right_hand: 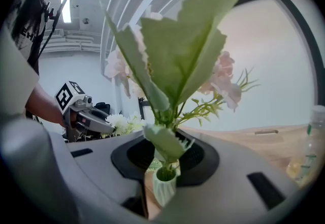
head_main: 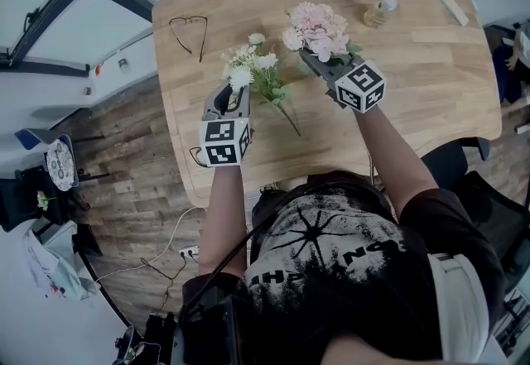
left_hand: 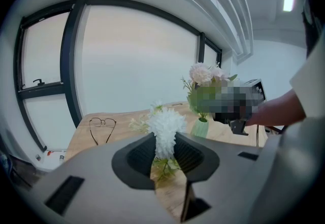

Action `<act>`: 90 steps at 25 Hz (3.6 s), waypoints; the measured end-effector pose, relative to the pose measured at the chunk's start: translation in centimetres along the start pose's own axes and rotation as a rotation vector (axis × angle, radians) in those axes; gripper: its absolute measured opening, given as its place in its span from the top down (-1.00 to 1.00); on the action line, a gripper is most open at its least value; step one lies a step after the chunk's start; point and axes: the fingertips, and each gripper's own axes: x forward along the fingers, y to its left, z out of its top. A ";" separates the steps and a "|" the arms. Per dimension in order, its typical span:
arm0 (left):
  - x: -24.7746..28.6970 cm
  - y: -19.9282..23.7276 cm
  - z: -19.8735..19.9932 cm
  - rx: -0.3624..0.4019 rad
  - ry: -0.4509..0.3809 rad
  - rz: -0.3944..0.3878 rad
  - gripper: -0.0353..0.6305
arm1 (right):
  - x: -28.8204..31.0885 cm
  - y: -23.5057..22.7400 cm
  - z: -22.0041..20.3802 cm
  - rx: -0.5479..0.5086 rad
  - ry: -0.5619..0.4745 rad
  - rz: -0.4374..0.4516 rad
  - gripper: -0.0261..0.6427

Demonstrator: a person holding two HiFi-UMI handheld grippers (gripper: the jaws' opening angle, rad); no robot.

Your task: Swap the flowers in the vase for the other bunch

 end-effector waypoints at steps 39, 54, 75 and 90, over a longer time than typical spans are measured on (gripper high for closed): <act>-1.2 -0.7 1.1 0.025 -0.042 -0.041 0.56 | -2.7 -0.5 -1.0 0.087 0.055 -0.123 0.19; -3.8 -1.2 3.6 0.081 -0.121 -0.114 0.56 | -6.4 2.2 2.0 0.058 -0.001 -0.221 0.19; -10.5 1.7 4.6 0.126 -0.201 -0.145 0.56 | -6.6 12.8 6.7 -0.017 -0.125 -0.172 0.73; -13.6 3.3 2.5 0.152 -0.209 -0.201 0.56 | -5.7 18.5 5.6 -0.013 -0.144 -0.198 0.81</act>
